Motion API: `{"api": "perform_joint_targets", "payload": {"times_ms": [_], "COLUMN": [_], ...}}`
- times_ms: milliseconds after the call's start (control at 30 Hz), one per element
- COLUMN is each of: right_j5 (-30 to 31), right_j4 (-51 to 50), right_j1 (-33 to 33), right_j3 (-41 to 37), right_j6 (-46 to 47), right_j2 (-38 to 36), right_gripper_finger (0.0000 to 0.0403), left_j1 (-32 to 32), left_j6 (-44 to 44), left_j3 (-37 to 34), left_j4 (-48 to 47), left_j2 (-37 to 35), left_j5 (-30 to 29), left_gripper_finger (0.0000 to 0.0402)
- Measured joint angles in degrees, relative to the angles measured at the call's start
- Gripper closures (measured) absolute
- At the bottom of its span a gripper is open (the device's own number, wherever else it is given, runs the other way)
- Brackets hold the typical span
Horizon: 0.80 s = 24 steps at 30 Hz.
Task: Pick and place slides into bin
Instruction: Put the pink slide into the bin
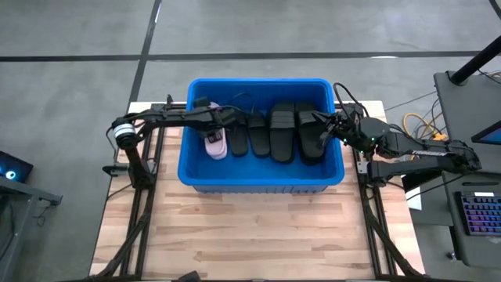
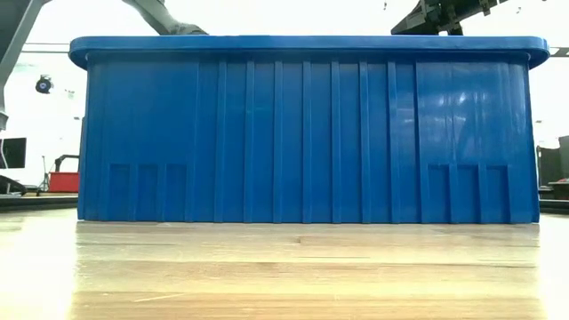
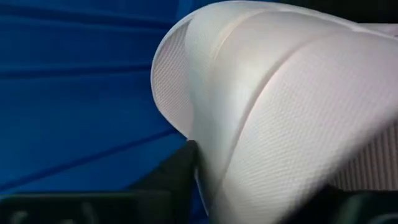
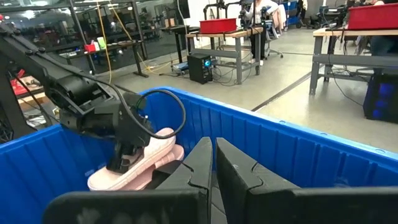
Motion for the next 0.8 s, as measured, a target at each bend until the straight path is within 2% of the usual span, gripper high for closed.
{"api": "perform_joint_targets", "payload": {"times_ms": [233,433,633,800], "right_j5": [0.0,0.0,0.01,0.0], "right_j4": [-0.02,-0.03,-0.04,-0.04], "right_j1": [0.0,0.0,0.02,0.02], "right_j3": [0.0,0.0,0.0,0.0], "right_j6": [-0.46,-1.62,-1.68,-1.7], "right_j2": [0.0,0.01,0.0,0.02], "right_gripper_finger": [0.039,0.039,0.039,0.039], "left_j1": [0.11,0.09,0.04,-0.07], "left_j6": [6.63,9.13,8.88,11.73], "left_j3": [-0.15,-0.31,0.28,0.24], "left_j4": [-0.65,-1.02,-4.47,-6.19], "left_j2": [-3.6,-5.47,-5.87,-7.04], "left_j5": [3.3,7.35,7.83,8.64], "left_gripper_finger": [0.017,0.009,0.004,0.0029]}}
